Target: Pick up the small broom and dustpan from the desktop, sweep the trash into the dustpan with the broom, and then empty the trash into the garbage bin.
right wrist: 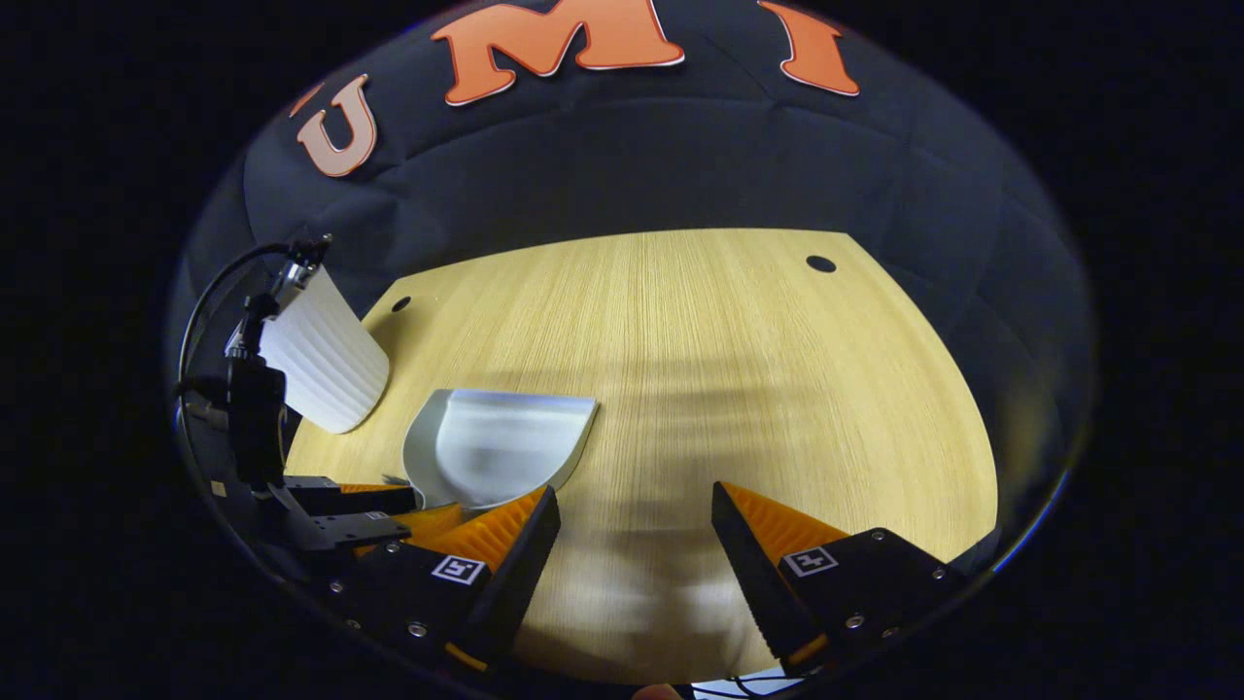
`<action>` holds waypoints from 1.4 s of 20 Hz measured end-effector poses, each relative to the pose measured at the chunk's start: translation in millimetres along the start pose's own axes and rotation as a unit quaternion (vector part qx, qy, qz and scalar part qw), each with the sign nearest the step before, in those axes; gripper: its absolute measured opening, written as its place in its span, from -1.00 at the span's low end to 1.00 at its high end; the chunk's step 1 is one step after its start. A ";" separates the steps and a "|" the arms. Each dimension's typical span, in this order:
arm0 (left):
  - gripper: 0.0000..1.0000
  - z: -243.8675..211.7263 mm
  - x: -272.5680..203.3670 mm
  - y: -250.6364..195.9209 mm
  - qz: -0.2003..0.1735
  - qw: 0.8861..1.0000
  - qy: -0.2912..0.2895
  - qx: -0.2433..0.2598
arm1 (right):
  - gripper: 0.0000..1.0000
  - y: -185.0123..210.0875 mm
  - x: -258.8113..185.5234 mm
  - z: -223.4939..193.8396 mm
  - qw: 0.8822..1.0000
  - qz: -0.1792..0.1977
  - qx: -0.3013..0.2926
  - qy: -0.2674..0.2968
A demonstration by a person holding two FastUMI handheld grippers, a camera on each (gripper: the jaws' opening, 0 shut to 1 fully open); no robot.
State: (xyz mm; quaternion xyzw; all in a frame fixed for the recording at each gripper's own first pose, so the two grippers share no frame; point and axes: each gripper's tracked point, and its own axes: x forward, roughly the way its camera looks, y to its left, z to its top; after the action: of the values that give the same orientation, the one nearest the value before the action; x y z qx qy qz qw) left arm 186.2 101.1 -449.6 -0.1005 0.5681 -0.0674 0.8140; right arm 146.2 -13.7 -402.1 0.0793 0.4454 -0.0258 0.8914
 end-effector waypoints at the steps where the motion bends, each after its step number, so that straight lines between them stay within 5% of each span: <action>1: 0.63 7.9 -4.1 1.1 -0.001 1.000 -0.020 -0.002 | 0.89 -0.6 -4.5 3.2 1.000 0.000 0.000 -0.006; 4: 0.63 32.6 -22.0 7.3 0.005 0.996 -0.088 0.002 | 0.91 1.8 -12.7 14.7 0.999 0.000 0.000 -0.033; 7: 0.92 51.6 -46.0 14.5 0.009 0.985 -0.170 0.006 | 0.91 -0.8 -31.8 40.5 0.996 -0.006 -0.006 -0.093; 16: 0.90 88.8 -107.8 34.7 0.031 0.921 -0.387 0.036 | 0.89 1.4 -102.5 115.4 0.966 -0.032 -0.040 -0.254; 20: 0.87 92.8 -129.1 34.8 0.062 0.874 -0.480 0.043 | 0.89 0.0 -133.4 140.5 0.951 -0.039 -0.037 -0.304; 28: 0.86 98.6 -160.1 41.5 0.084 0.839 -0.537 0.013 | 0.88 -3.0 -190.7 180.5 0.912 -0.058 -0.038 -0.404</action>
State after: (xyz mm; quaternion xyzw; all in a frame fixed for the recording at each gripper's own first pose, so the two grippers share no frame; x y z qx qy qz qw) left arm 223.2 185.8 -280.8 -0.0618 0.0469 0.0583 0.9953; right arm 173.6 -51.1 -143.6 0.0019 0.0518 -0.0904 0.9946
